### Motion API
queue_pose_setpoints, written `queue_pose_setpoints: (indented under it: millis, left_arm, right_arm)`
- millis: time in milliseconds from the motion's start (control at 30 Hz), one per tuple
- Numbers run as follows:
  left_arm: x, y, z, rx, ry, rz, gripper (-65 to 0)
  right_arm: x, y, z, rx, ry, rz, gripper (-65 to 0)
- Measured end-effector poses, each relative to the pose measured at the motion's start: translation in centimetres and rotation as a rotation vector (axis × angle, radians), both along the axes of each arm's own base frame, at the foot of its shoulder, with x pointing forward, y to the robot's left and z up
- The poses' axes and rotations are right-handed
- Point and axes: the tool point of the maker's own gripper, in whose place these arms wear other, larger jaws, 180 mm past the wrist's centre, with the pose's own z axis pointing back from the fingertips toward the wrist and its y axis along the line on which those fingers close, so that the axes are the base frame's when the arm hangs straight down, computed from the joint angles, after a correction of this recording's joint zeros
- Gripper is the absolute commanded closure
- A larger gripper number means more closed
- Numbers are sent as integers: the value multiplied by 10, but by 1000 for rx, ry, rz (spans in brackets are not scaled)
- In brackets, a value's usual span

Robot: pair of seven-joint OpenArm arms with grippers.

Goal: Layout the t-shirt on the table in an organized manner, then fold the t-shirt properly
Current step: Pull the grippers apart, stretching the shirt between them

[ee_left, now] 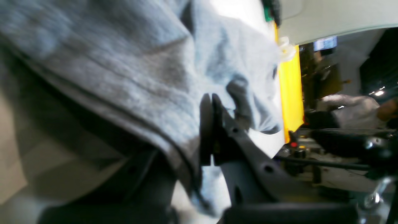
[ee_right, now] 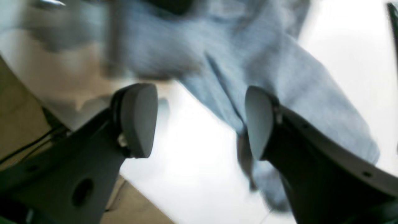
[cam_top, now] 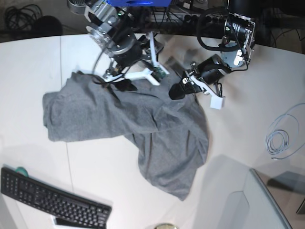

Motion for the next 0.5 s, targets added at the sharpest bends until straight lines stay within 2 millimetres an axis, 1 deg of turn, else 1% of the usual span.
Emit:
queue_pose_setpoints:
  millis: [33, 67, 100, 133, 167, 200, 233, 267, 300, 333, 400, 433, 467, 500]
  left_arm:
    - [-2, 5, 5, -2, -7, 5, 0]
    - [-7, 10, 11, -7, -19, 2, 0]
    - [-11, 16, 16, -4, -28, 0, 0]
    - [-14, 26, 20, 13, -32, 6, 0]
    - [-13, 41, 25, 32, -47, 34, 0]
    - [-13, 59, 32, 58, -67, 67, 0]
    - [-12, 75, 38, 78, -83, 98, 0]
    - [-13, 89, 41, 102, -92, 118, 0]
    - [-15, 100, 42, 124, -90, 126, 0]
    - [-19, 109, 41, 150, -81, 127, 0]
    - [-27, 125, 40, 187, -65, 132, 0]
    - [-30, 130, 39, 202, -58, 129, 0]
    - [-32, 133, 38, 214, -51, 119, 0]
    - [-33, 137, 39, 225, -49, 115, 0]
  right_arm:
    - [6, -17, -2, 38, 39, -66, -398]
    - [21, -42, -2, 76, 52, -166, -392]
    - [42, -75, 4, 122, 27, -295, -393]
    - [64, -105, 14, 226, -6, -420, -395]
    - [80, -141, 24, 289, -55, -545, -396]
    - [88, -164, 29, 419, -55, -642, -396]
    - [88, -188, 27, 494, -40, -729, -396]
    - [83, -206, 19, 598, 8, -819, -396]
    - [74, -228, 8, 652, 43, -913, -396]
    - [66, -244, -2, 740, 89, -994, -396]
    - [60, -268, -15, 881, 131, -1103, -396]
    - [58, -278, -22, 921, 151, -1140, -396]
    - [55, -284, -28, 963, 192, -1161, -396]
    - [52, -284, -33, 981, 229, -1168, -396]
